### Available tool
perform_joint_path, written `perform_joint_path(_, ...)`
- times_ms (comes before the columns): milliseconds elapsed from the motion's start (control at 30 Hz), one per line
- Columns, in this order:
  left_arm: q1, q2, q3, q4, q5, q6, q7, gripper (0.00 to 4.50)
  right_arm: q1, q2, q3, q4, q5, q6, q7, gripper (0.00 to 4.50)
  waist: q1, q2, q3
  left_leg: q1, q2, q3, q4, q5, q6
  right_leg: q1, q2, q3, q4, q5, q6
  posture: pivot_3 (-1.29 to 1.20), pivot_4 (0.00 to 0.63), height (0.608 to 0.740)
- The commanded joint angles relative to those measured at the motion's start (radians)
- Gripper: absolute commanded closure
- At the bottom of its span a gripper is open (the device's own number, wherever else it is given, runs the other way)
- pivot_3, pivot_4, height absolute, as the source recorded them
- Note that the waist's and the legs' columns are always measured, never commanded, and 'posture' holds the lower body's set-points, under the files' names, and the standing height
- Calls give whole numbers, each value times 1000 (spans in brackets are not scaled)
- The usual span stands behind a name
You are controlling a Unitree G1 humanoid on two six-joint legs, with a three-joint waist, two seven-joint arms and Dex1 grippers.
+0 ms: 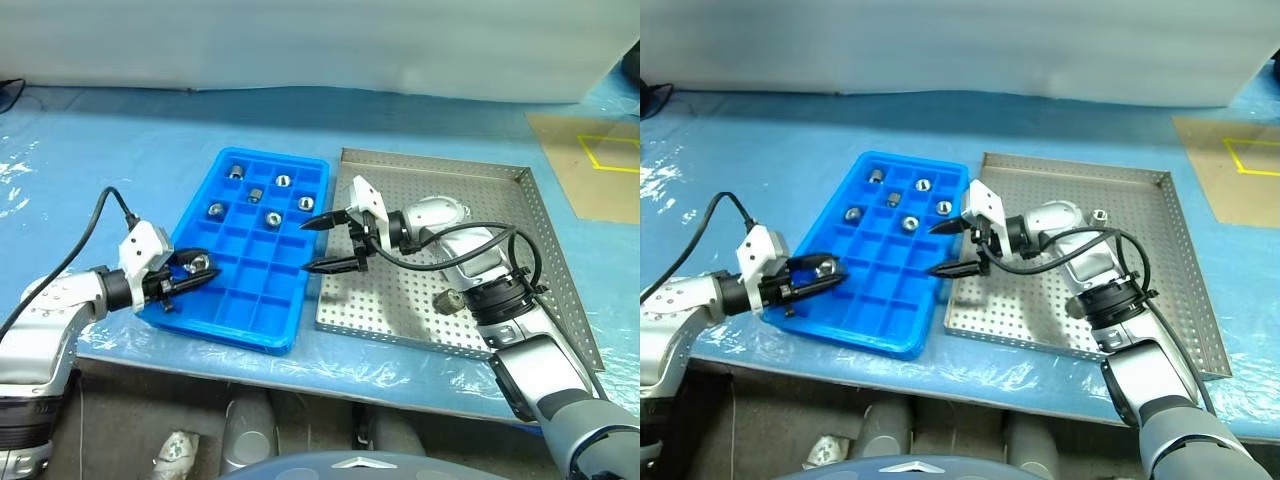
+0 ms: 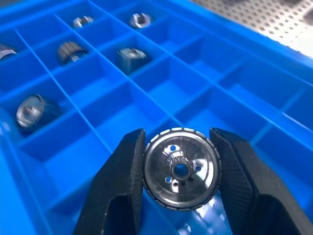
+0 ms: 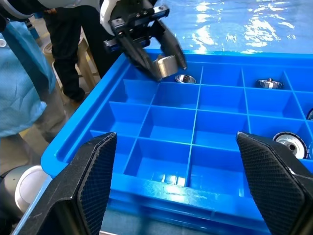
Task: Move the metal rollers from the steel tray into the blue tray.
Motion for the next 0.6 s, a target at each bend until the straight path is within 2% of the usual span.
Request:
perform_joint_path(33,-67,-39,-33,55,32,-66,52,2774,-7,-11,-20,-26,-5,-18,3,484,-1,0,0,0,0,0,0,0,0,0,0,0,1,0,0,201,150,740)
perform_joint_path(167,-141,-69,-59,129,36,-83,68,2774,0,-18,-32,-39,-4,-8,-9,484,-5,-1,0,0,0,0,2,0,0,-1,0,0,2,0,0,179,150,740)
perform_joint_path(433,-258,-102,-122,390,125,-213,92,2774,-1,-19,-43,-54,-2,-5,-36,484,-10,-1,0,1,1,-1,5,3,-4,-1,1,1,8,0,0,135,150,740)
perform_joint_path(600,-288,-131,-146,462,135,-242,86,2774,9,-25,-56,-70,2,6,-58,484,-11,-1,0,1,1,-1,9,2,-4,-1,1,2,11,0,0,113,150,740)
